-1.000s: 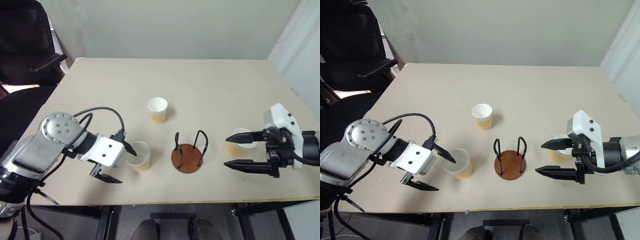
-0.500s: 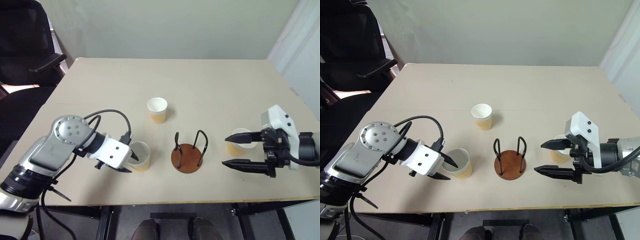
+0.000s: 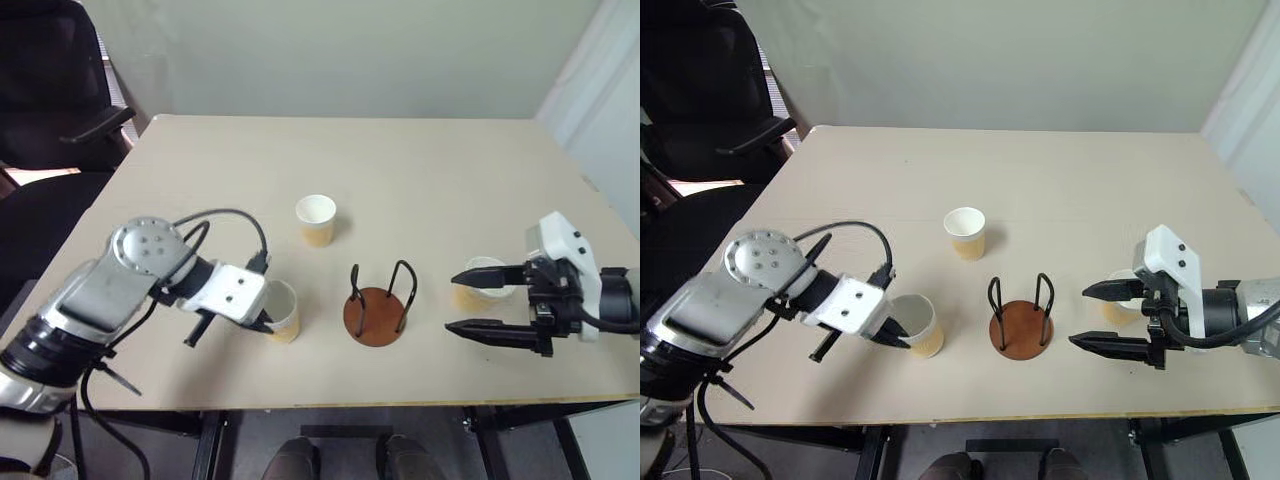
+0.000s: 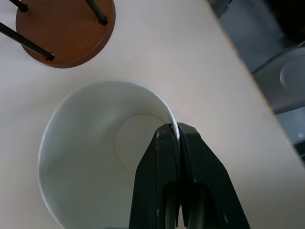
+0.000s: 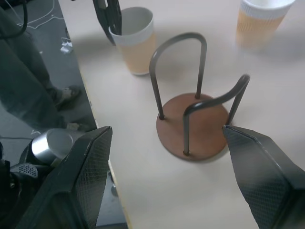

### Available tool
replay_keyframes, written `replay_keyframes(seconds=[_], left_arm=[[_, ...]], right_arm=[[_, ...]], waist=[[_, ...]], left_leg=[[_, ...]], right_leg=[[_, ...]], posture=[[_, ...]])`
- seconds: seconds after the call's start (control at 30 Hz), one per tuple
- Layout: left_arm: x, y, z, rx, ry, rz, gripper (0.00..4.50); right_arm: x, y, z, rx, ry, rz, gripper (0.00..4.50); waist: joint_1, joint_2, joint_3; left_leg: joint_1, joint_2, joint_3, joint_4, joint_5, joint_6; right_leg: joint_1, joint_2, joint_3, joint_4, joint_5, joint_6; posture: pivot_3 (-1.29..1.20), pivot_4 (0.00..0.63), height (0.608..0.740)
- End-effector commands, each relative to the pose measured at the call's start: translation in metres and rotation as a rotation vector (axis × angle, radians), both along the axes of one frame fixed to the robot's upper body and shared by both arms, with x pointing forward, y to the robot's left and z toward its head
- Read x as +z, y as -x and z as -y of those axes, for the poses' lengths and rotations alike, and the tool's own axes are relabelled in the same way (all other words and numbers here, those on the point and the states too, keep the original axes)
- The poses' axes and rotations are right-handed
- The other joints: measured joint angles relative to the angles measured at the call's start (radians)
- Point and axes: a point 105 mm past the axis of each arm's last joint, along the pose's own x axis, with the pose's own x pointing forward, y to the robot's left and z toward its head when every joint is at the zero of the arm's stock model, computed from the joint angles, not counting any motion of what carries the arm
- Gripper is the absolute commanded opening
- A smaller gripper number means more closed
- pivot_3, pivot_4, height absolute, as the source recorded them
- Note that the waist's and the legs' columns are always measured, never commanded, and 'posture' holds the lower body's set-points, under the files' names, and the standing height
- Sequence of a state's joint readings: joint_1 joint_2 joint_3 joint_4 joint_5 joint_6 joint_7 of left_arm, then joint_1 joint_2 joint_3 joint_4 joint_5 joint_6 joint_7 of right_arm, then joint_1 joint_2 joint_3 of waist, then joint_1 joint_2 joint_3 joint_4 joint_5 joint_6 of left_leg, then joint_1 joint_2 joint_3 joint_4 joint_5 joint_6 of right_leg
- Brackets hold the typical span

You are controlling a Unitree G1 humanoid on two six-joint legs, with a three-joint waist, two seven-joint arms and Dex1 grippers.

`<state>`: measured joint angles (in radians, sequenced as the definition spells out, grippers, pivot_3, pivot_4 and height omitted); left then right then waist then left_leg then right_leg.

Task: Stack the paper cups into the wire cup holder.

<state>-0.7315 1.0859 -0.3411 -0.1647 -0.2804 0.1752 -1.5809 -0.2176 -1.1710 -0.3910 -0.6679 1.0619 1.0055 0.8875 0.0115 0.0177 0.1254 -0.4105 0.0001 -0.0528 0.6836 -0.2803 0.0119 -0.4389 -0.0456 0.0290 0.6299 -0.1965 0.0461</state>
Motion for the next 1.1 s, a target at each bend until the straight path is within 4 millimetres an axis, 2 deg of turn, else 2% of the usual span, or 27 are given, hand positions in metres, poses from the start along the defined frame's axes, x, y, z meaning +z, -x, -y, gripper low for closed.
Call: replay_keyframes(seconds=[0.03, 0.1, 0.27, 0.37, 0.5, 0.67, 0.77, 0.87, 0.97, 1.1], left_arm=[[0.051, 0.000, 0.017, -0.013, 0.120, 0.000, 0.03], [0.076, -0.003, 0.026, -0.019, 0.178, 0.009, 0.03], [0.113, 0.001, 0.047, -0.107, 0.267, 0.014, 0.03], [0.121, 0.002, 0.057, -0.164, 0.288, 0.000, 0.03], [0.116, -0.001, 0.077, -0.269, 0.264, -0.007, 0.03], [0.104, -0.010, 0.092, -0.339, 0.229, -0.004, 0.03], [0.095, -0.018, 0.104, -0.385, 0.219, 0.013, 0.03], [0.096, -0.018, 0.119, -0.438, 0.245, 0.012, 0.03], [0.092, -0.015, 0.124, -0.466, 0.239, -0.002, 0.03], [0.076, -0.013, 0.124, -0.491, 0.186, -0.015, 0.03]], right_arm=[[0.018, -0.005, 0.006, -0.024, -0.028, 0.139, 3.87], [0.018, -0.005, 0.009, -0.042, -0.027, 0.148, 3.87], [0.017, 0.003, 0.011, -0.057, -0.023, 0.109, 3.87], [0.018, 0.007, 0.013, -0.072, -0.017, 0.093, 3.87], [0.025, 0.011, 0.022, -0.132, 0.025, 0.110, 3.87], [0.033, 0.014, 0.028, -0.183, 0.047, 0.152, 3.87], [0.035, 0.017, 0.026, -0.199, 0.045, 0.171, 3.87], [0.032, 0.022, 0.025, -0.209, 0.041, 0.166, 3.87], [0.031, 0.025, 0.027, -0.228, 0.042, 0.164, 3.87], [0.031, 0.027, 0.028, -0.237, 0.044, 0.164, 3.87]], waist=[[0.003, 0.000, 0.000], [0.003, 0.000, 0.000], [-0.001, 0.000, 0.000], [0.000, 0.000, 0.000], [0.003, 0.000, 0.000], [0.005, 0.000, 0.000], [0.012, 0.000, 0.000], [0.014, 0.000, 0.000], [0.015, 0.000, 0.000], [0.014, 0.000, 0.000]], left_leg=[[-0.001, 0.000, 0.000, 0.000, 0.000, 0.000], [-0.001, -0.001, 0.001, 0.001, 0.000, 0.000], [0.000, -0.002, 0.003, 0.000, 0.001, -0.001], [-0.001, -0.002, 0.003, 0.000, 0.002, -0.003], [-0.001, -0.003, 0.003, 0.001, 0.002, -0.003], [-0.002, -0.003, 0.003, 0.001, 0.002, -0.002], [-0.002, -0.003, 0.003, 0.002, 0.001, -0.001], [-0.004, -0.003, 0.003, 0.004, 0.001, 0.000], [-0.006, -0.003, 0.004, 0.008, 0.000, 0.001], [-0.007, -0.003, 0.005, 0.011, -0.003, 0.003]], right_leg=[[0.000, 0.000, 0.000, -0.001, 0.000, 0.000], [0.000, -0.002, 0.000, -0.001, 0.001, 0.000], [0.001, -0.004, 0.000, -0.002, 0.001, 0.003], [0.001, -0.004, 0.000, -0.003, 0.000, 0.005], [0.001, -0.005, 0.001, -0.003, -0.001, 0.007], [0.001, -0.005, 0.000, -0.004, -0.001, 0.009], [0.001, -0.005, 0.000, -0.004, -0.001, 0.010], [0.001, -0.006, 0.000, -0.004, 0.000, 0.011], [0.001, -0.005, 0.000, -0.004, -0.001, 0.013], [0.001, -0.005, 0.000, -0.004, -0.002, 0.016]], posture=[[0.00, 0.150, 0.740], [0.00, 0.150, 0.740], [0.00, 0.150, 0.740], [0.00, 0.150, 0.740], [0.00, 0.150, 0.740], [0.00, 0.150, 0.740], [0.00, 0.150, 0.740], [0.00, 0.150, 0.740], [0.00, 0.150, 0.740], [0.00, 0.150, 0.740]])
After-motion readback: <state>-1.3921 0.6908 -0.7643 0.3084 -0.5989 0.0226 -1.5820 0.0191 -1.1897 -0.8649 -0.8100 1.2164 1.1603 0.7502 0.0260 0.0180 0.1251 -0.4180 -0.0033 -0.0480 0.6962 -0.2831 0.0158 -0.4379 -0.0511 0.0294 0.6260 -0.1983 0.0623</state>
